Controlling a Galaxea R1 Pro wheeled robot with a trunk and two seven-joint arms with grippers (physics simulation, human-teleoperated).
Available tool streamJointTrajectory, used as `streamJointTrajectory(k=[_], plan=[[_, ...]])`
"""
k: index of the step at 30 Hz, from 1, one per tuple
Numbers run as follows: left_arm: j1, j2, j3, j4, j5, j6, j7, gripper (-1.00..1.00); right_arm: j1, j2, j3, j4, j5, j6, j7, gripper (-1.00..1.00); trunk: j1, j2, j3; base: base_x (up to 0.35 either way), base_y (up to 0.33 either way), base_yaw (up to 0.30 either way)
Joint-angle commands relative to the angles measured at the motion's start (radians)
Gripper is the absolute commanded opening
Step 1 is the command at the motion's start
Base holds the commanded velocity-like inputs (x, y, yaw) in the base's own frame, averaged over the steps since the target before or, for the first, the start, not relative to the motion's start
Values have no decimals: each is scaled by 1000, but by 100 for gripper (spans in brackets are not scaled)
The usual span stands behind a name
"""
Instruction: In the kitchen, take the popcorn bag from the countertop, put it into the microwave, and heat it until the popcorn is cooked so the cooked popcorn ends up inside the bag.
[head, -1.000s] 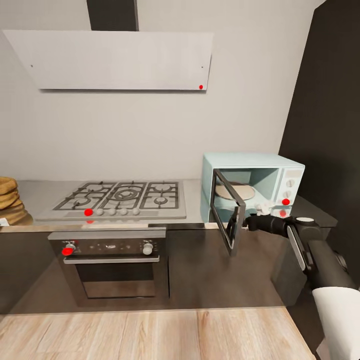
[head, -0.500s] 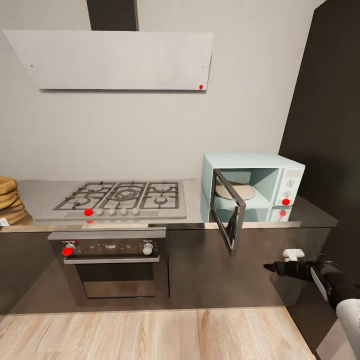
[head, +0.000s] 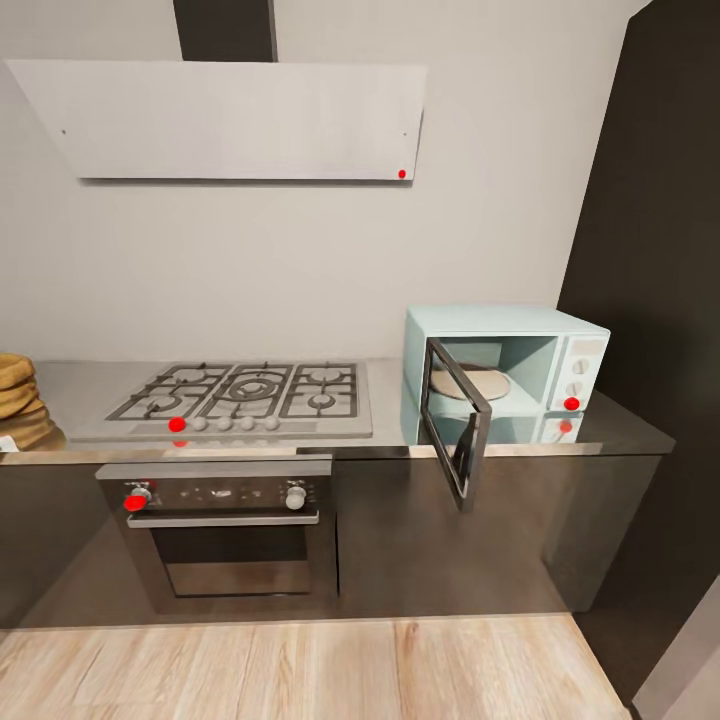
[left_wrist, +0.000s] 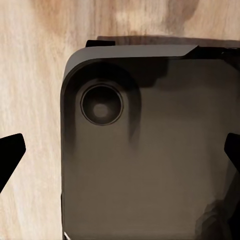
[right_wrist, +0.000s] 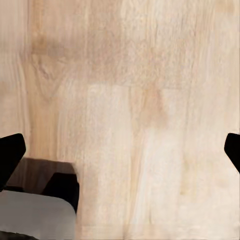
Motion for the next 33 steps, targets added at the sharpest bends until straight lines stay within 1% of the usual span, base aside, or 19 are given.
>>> streamJointTrajectory(k=[1, 2, 3, 4, 5, 6, 8, 12, 14, 19, 33], plan=[[0, 0, 1, 1, 3, -3, 1, 100, 40, 17, -12, 2, 7, -10, -15, 100, 0, -1, -1, 0, 0, 0], [0, 0, 4, 1, 3, -3, 1, 100, 91, 39, -11, 2, 7, -21, -40, 100, 0, -1, -1, 0, 0, 0], [0, 0, 16, 1, 3, -3, 1, 100, 143, 66, -12, 3, 7, -35, -78, 100, 0, -1, -1, 0, 0, 0], [0, -1, 25, 1, 3, -3, 1, 100, 163, 79, -12, 3, 7, -42, -94, 100, 0, -1, -1, 0, 0, 0], [0, 0, 43, 1, 2, -3, 1, 100, 194, 96, -12, 3, 6, -55, -113, 100, 0, -1, -1, 0, 0, 0], [0, 0, 53, 0, 2, -3, 1, 100, 213, 103, -12, 3, 6, -60, -121, 100, 0, -1, -1, 0, 0, 0], [0, 0, 59, -1, 2, -3, 1, 100, 236, 112, -12, 3, 4, -65, -126, 100, 0, -1, -1, 0, 0, 0], [0, 0, 62, -1, 2, -3, 1, 100, 254, 134, -13, 3, 1, -64, -135, 100, 0, -1, -1, 0, 0, 0], [0, 0, 62, -1, 2, -3, 1, 100, 256, 138, -13, 3, 4, -67, -153, 100, 0, -1, -1, 0, 0, 0], [0, 0, 62, -1, 2, -3, 1, 100, 256, 139, -24, 4, -22, -55, -160, 100, 0, -1, -1, 0, 0, 55], [0, -2, 62, -1, 1, -3, 1, 100, 270, 139, -24, 4, -27, -63, -162, 100, 0, -1, -1, 0, 0, 268]])
